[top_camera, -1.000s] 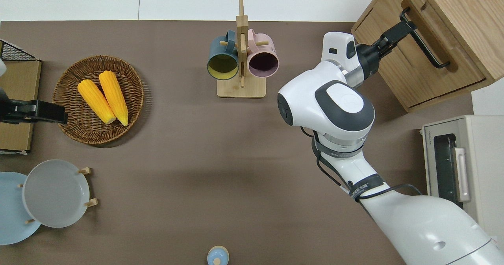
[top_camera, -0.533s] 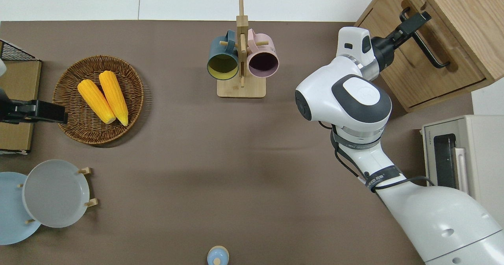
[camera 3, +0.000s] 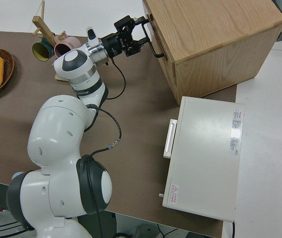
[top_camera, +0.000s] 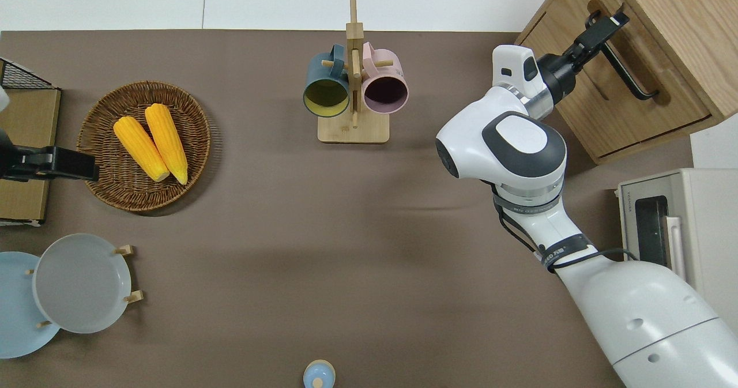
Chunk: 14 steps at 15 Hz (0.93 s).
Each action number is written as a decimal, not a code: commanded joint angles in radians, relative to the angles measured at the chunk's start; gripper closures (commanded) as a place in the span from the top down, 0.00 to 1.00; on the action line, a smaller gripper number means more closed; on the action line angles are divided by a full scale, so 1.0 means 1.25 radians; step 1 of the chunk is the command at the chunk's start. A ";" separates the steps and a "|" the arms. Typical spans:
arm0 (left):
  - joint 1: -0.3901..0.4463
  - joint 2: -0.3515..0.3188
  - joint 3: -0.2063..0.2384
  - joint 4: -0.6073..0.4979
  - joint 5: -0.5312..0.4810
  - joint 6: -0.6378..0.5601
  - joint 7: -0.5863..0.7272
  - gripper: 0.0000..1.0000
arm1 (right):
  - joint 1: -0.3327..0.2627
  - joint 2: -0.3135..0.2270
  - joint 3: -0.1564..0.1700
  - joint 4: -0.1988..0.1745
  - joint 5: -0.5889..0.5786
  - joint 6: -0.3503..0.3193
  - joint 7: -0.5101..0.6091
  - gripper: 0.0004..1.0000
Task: Slide drawer open with right arm
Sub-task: 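Close the right gripper on the black drawer handle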
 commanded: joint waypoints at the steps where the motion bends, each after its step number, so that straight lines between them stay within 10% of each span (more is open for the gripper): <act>1: -0.014 0.011 0.013 0.016 0.010 0.000 0.006 1.00 | 0.003 0.009 -0.009 -0.008 -0.041 -0.001 0.014 0.81; 5: -0.014 0.011 0.013 0.016 0.010 0.000 0.006 1.00 | 0.010 0.011 -0.010 -0.008 -0.041 -0.029 0.013 0.44; 14: -0.014 0.011 0.013 0.016 0.010 0.000 0.006 1.00 | 0.032 0.018 -0.009 -0.008 -0.013 -0.117 0.072 0.32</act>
